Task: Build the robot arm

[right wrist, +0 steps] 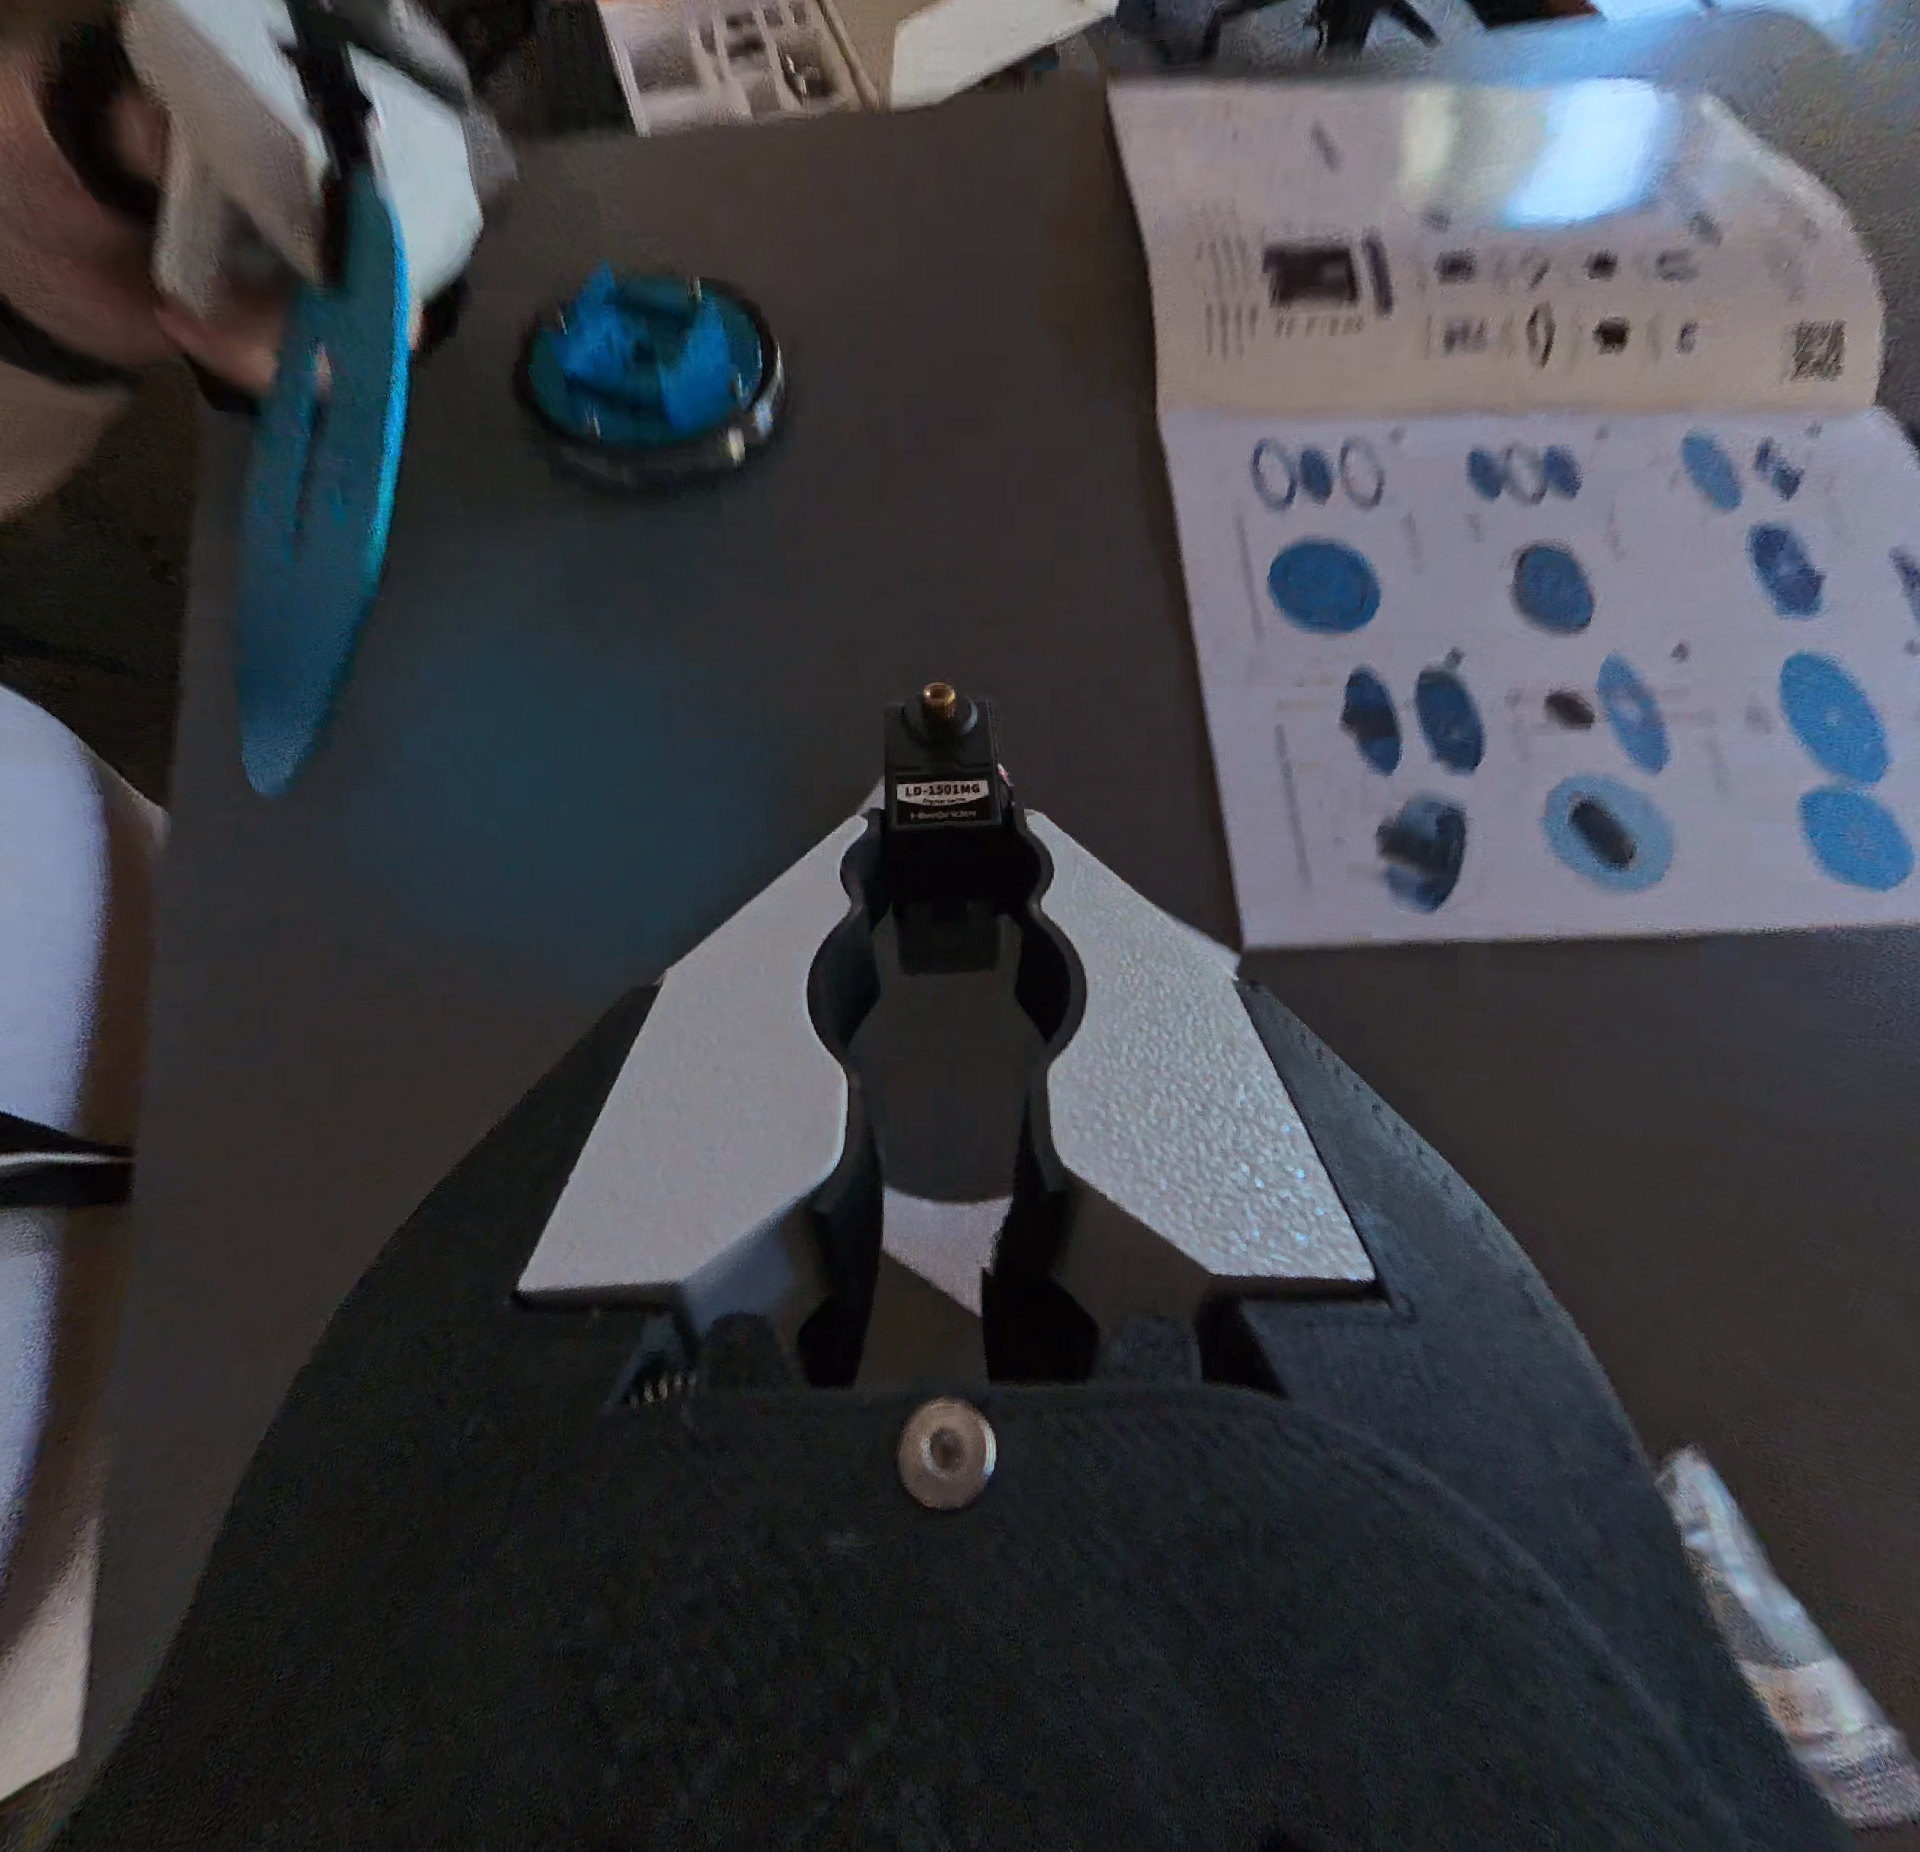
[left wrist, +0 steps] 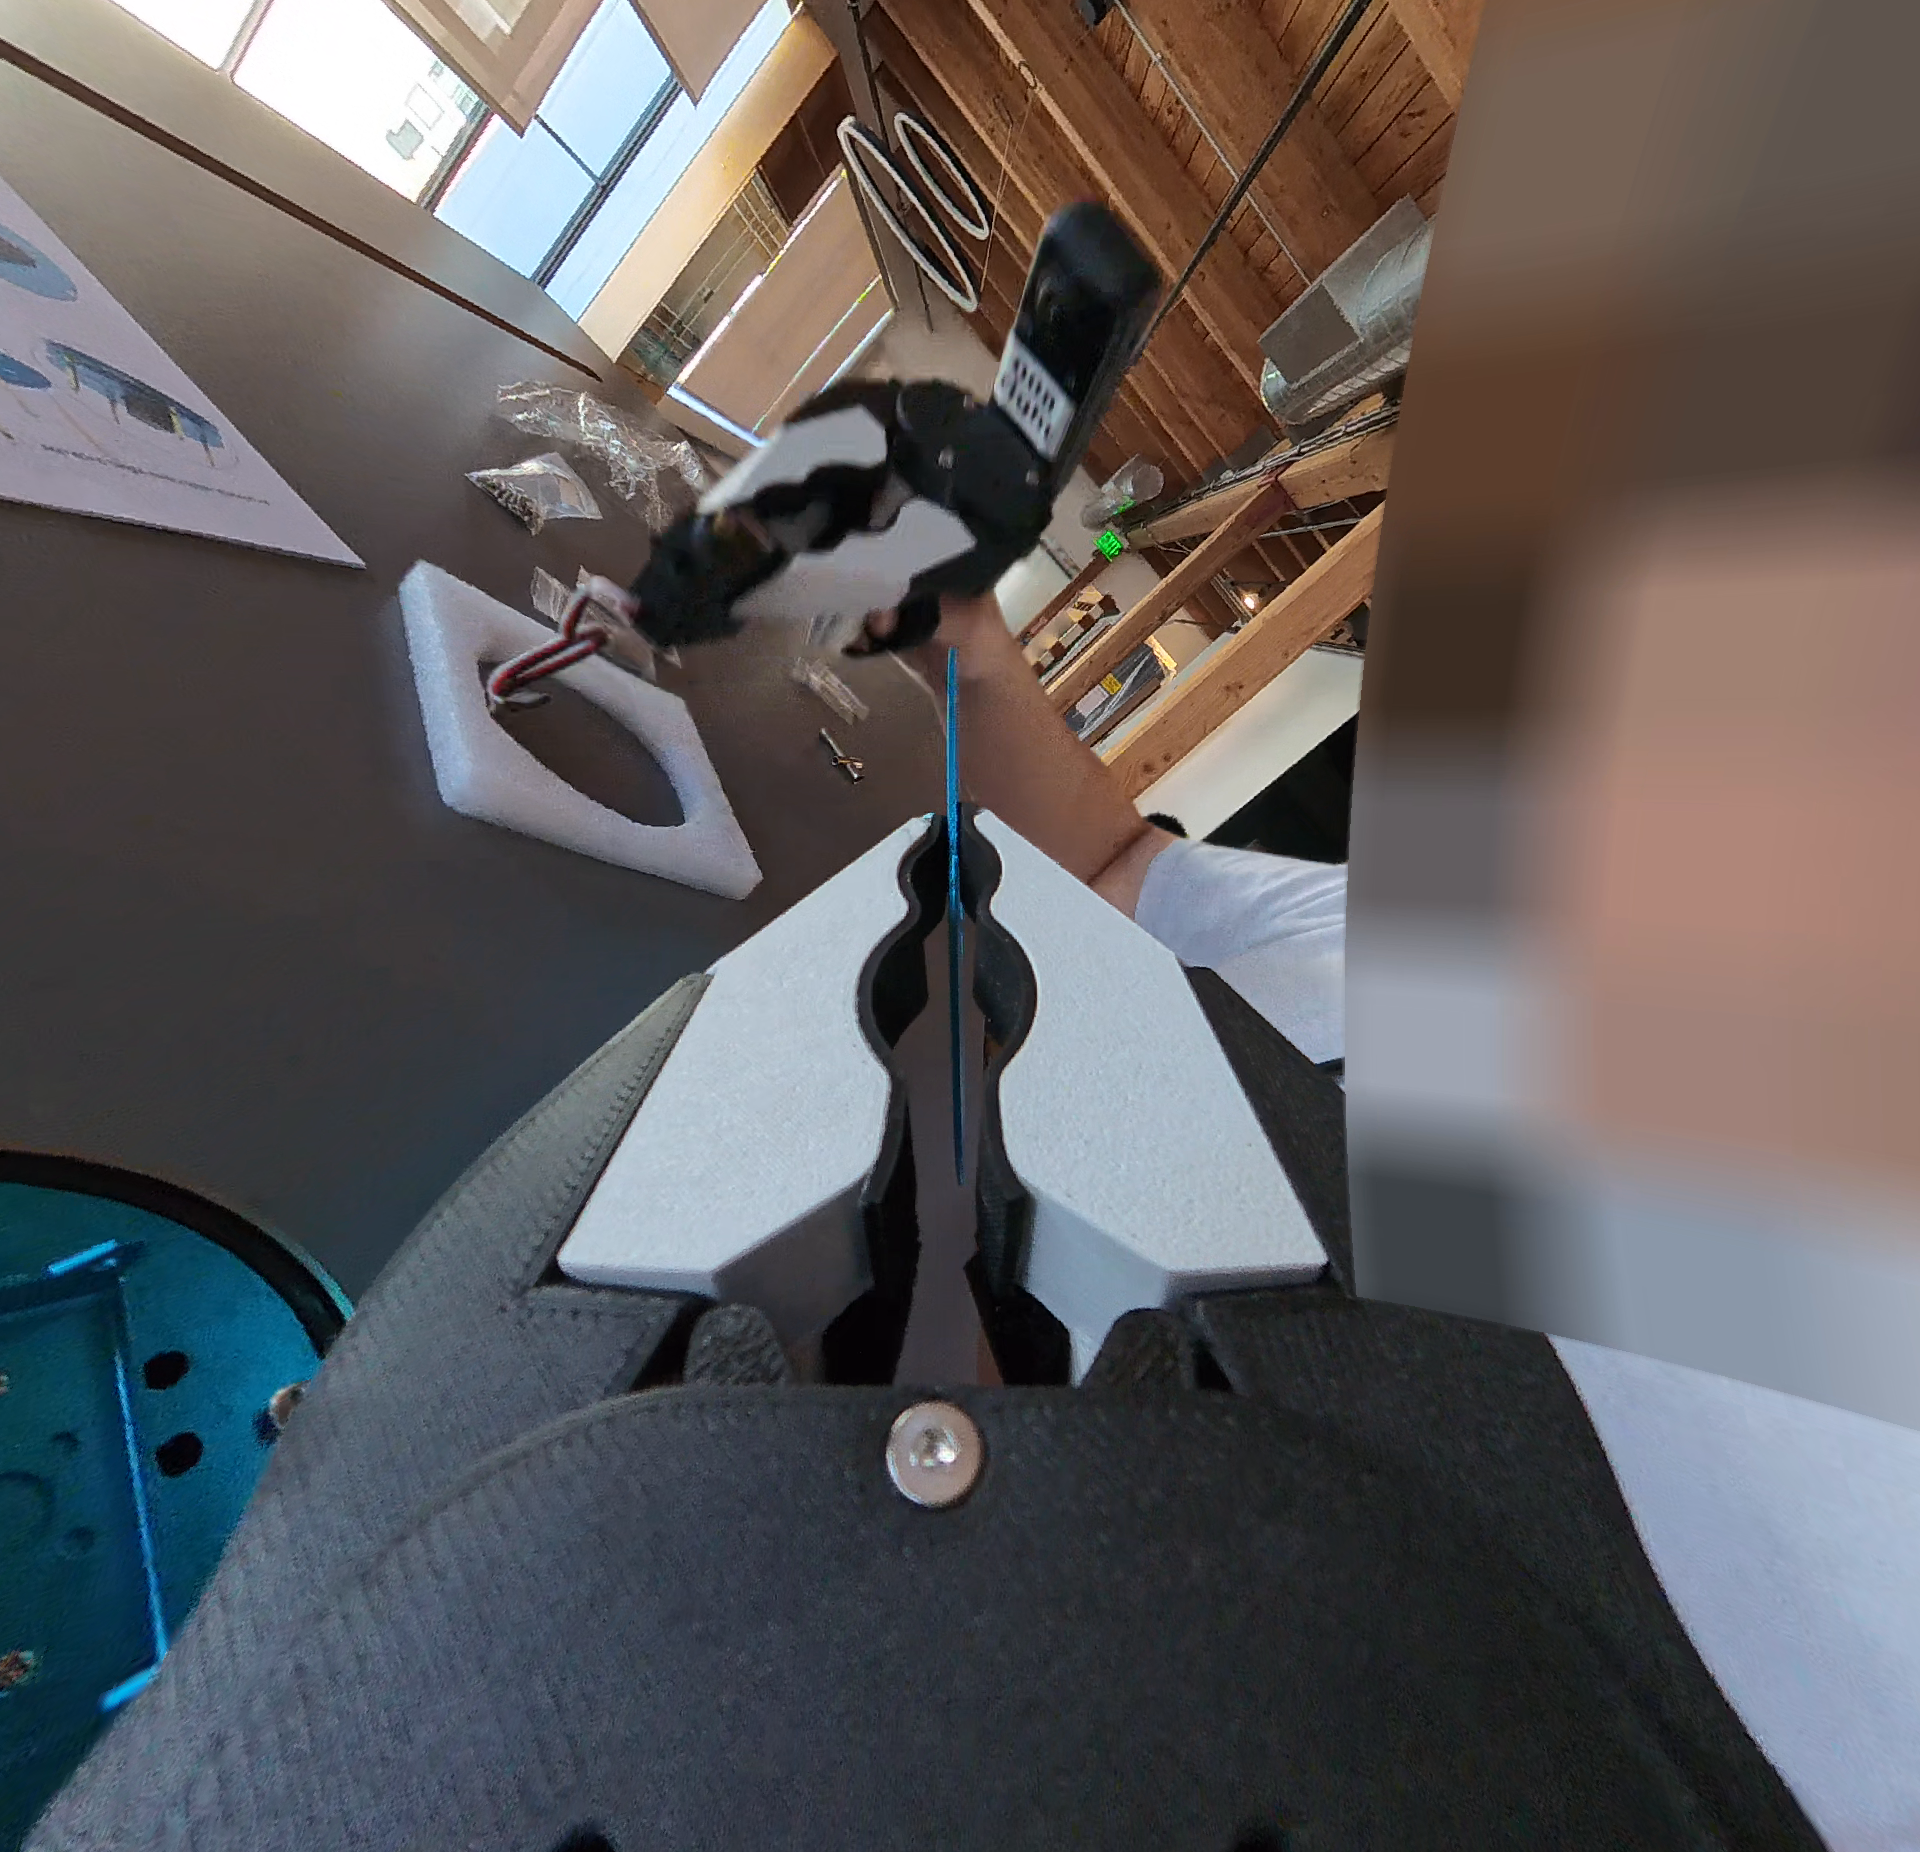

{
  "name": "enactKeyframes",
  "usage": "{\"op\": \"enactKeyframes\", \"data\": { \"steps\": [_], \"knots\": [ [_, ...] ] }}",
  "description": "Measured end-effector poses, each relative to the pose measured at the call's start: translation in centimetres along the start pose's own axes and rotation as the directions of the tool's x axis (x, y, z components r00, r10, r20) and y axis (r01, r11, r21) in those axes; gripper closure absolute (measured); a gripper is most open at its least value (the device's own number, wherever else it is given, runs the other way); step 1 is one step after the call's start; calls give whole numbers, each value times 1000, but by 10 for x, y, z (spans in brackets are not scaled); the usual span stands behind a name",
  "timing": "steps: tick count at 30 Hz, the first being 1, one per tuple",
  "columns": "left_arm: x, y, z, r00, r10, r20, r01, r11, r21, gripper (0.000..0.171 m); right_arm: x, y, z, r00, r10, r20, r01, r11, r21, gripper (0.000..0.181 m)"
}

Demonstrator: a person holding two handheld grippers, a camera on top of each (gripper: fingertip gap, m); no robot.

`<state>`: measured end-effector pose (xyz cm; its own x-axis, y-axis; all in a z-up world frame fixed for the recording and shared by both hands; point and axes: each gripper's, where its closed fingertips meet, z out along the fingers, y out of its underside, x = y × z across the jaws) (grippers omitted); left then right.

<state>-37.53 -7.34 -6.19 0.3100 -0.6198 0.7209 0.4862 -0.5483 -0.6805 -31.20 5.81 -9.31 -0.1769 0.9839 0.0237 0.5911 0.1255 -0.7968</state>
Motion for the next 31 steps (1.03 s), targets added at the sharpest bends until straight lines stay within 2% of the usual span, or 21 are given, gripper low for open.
{"op": "enactKeyframes", "data": {
  "steps": [1,6,8,11,13,15,18,20,22,26,28,31],
  "knots": [
    [2,1,-1,1000,3,-5,-3,1000,8,171,2,-17,-4,1000,-5,15,4,1000,16,160],
    [7,5,-12,1000,-2,-7,2,998,62,171,4,-96,-15,993,-83,83,73,990,123,161],
    [8,7,-17,1000,-3,5,3,997,78,171,4,-102,-6,987,-119,105,105,986,130,161],
    [10,11,-22,1000,-3,18,1,995,102,171,1,-50,31,978,-29,206,33,999,-13,161],
    [13,12,-25,1000,-4,21,2,993,116,171,2,-19,45,978,3,208,4,999,-34,160],
    [15,13,-27,1000,0,31,-4,993,121,171,1,-8,42,979,11,202,-15,1000,19,160],
    [18,14,-25,999,5,38,-9,993,115,171,-1,14,38,971,84,224,-86,996,-3,160],
    [19,15,-21,999,14,38,-18,994,105,171,-1,25,36,973,77,217,-80,997,8,160],
    [19,15,-16,999,16,32,-19,995,95,171,-1,22,32,979,28,202,-49,994,98,160],
    [17,14,-4,1000,5,15,-7,997,75,171,17,0,13,992,-114,52,96,959,266,160],
    [17,16,1,1000,2,8,-2,998,64,171,16,19,10,988,-144,47,135,977,163,160],
    [18,21,6,1000,-3,3,3,999,54,171,5,52,8,989,24,144,-34,997,68,160]
  ]
}}
